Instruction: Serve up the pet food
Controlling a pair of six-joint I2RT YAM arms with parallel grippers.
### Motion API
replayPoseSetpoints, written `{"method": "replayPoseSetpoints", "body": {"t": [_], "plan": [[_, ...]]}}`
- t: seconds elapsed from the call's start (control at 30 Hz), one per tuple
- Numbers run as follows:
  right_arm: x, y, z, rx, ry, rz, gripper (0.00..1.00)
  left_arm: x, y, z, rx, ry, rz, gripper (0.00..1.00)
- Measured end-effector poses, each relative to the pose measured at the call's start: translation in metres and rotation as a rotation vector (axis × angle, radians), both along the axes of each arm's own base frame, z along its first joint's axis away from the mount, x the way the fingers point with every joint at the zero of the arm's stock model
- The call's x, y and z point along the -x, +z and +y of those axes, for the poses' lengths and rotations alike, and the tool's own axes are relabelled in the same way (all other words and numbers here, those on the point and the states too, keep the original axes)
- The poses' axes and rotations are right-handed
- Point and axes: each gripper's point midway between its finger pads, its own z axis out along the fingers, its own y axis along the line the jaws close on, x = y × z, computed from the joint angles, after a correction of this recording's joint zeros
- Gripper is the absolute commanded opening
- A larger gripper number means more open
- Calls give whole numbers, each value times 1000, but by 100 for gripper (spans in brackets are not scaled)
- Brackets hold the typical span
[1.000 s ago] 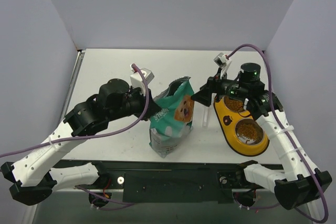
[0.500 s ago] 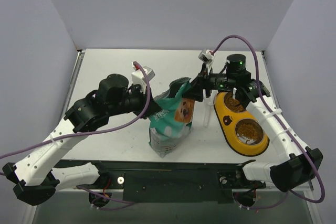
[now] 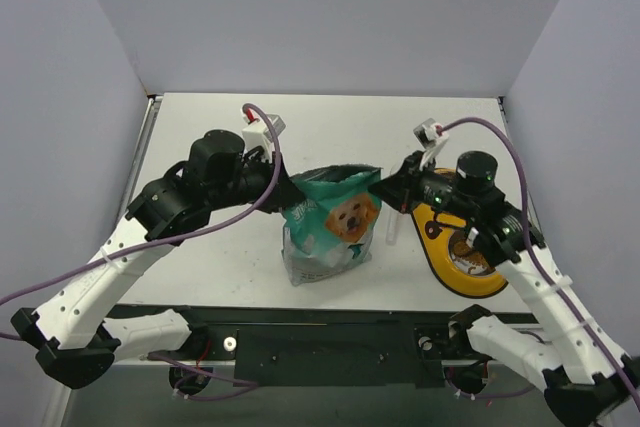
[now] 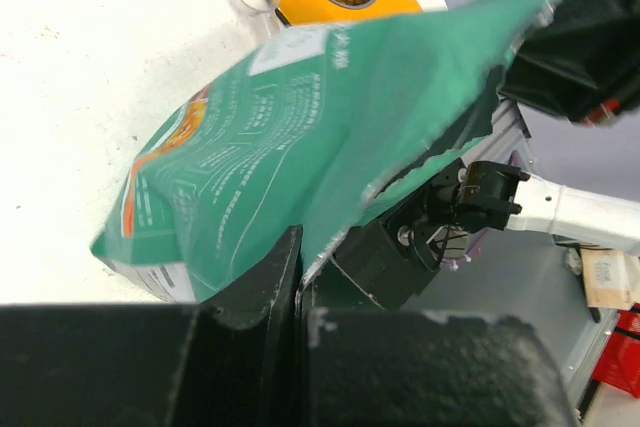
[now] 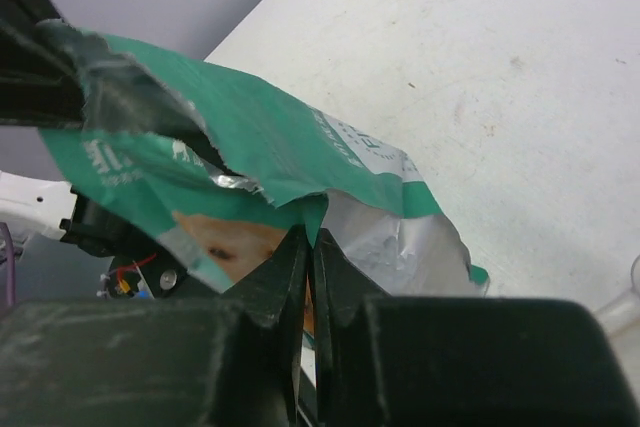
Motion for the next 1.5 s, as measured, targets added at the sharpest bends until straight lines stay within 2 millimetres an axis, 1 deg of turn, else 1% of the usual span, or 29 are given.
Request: {"method": "replayPoseSetpoints", "body": {"t": [0.03,0.13,0.2,0.23,0.27,0.3,0.33,0.37,0.4,0.43,0.5,0.6,0.7,0.87,1.1,1.17,1.23,1.27,1.3,1.33,1.37,1.4,1.43,1.47,1.5], "plan": [[10,0,-7,-8,-33,-4,0,-3,-1,0,3,1,11,0],[26,5,-20,-23,-86,-14,0,-14,-2,3,28,-4,38,0],[29,10,-28,-27,-118,-35,0,-17,-3,4,40,-23,53,0],[30,10,-29,-24,-120,-36,2,-18,-3,5,42,-33,52,0],[32,9,-30,-13,-111,-41,10,-18,-3,6,47,-48,54,0],[36,10,-31,0,-94,-46,32,-18,-2,6,51,-63,51,0],[37,9,-30,21,-71,-47,45,-16,-1,5,57,-83,49,0],[38,9,-28,43,-52,-43,71,-14,-1,3,63,-101,48,0],[36,9,-27,68,-37,-48,78,-12,-1,2,69,-116,46,0],[34,10,-27,89,-27,-49,91,-10,-1,1,77,-130,42,0],[26,15,-25,127,-12,-77,92,-7,-1,1,94,-144,30,0],[14,18,-22,188,16,-122,92,0,-2,2,113,-163,17,0],[10,21,-17,234,80,-169,91,5,-1,1,126,-187,17,0],[12,30,-2,269,227,-219,88,6,-1,-3,137,-217,28,0],[25,26,14,312,355,-247,87,8,-1,-4,131,-245,25,0],[27,28,18,329,378,-264,87,9,-1,-4,129,-249,23,3],[28,28,21,356,399,-286,86,9,-1,-4,128,-253,23,9],[29,28,23,371,409,-297,84,10,-1,-4,128,-255,24,16],[29,28,25,387,421,-308,82,10,-1,-4,128,-257,24,21],[29,29,26,404,429,-318,77,10,-1,-4,126,-258,24,30],[29,29,28,419,436,-325,75,10,0,-4,128,-260,23,36],[29,28,29,447,445,-336,75,11,6,-5,139,-266,20,53],[29,28,30,466,451,-344,75,10,11,-6,145,-269,5,59],[28,25,30,493,454,-352,75,10,22,-7,159,-271,-18,64],[28,22,28,514,457,-354,75,10,30,-7,162,-274,-45,65]]}}
